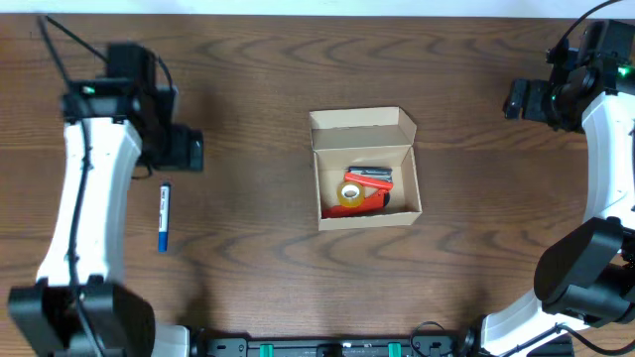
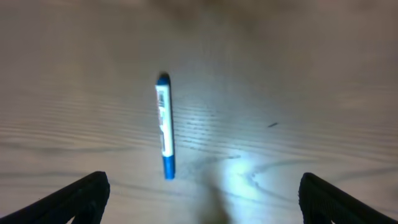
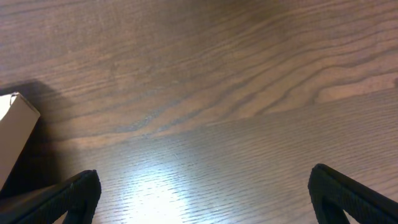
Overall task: Pack container
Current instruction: 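Move the left gripper over the blue-capped whiteboard marker, then lower and close the left gripper on the whiteboard marker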
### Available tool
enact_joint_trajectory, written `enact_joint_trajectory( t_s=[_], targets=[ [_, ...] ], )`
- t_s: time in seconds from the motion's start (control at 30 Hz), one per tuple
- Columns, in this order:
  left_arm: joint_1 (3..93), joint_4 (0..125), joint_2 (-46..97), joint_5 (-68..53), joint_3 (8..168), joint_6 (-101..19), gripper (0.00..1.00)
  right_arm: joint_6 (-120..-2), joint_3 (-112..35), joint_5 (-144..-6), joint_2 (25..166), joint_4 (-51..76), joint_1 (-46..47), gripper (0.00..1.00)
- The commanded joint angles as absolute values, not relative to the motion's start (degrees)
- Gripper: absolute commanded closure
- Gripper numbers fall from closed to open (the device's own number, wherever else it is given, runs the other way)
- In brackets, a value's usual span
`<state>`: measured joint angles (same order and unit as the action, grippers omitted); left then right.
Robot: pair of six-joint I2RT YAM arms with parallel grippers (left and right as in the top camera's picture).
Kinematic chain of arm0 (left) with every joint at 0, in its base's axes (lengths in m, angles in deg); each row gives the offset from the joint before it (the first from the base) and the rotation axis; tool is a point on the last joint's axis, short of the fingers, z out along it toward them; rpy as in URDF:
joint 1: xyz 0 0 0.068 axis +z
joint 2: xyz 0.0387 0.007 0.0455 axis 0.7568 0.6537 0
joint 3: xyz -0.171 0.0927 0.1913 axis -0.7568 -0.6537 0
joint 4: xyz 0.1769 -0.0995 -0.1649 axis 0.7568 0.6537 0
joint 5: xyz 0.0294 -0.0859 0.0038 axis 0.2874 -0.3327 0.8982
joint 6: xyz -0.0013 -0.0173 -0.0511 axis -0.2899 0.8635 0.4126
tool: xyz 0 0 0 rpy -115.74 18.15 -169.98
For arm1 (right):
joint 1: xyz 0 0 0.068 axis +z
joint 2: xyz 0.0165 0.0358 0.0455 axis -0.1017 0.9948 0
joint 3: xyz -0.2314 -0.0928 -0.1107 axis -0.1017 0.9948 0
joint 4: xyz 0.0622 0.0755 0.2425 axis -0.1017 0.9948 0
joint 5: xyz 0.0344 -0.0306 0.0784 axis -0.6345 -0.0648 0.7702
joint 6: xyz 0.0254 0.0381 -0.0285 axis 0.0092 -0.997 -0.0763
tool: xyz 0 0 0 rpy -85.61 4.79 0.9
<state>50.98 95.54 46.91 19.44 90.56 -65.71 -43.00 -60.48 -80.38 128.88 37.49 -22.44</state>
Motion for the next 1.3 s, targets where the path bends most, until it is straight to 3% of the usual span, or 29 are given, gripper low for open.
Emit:
enact_joint_trajectory(
  t_s=[0.0,0.73,1.27],
  targets=[
    [51.5,91.5,46.1,20.5,84.2,-64.0,0.05,-42.2,-60.4,-80.8,128.2,37.5,-22.7,0.01],
    [61.2,79.0,46.1,16.6,66.2,-63.5,0.05,-42.3,-60.4,-83.3,128.2,37.6,-23.1,0.01],
    [61.2,66.8,46.1,13.5,60.0,-75.8,0.05,-42.3,-60.4,-83.3,128.2,39.5,-23.1,0.01]
  ],
)
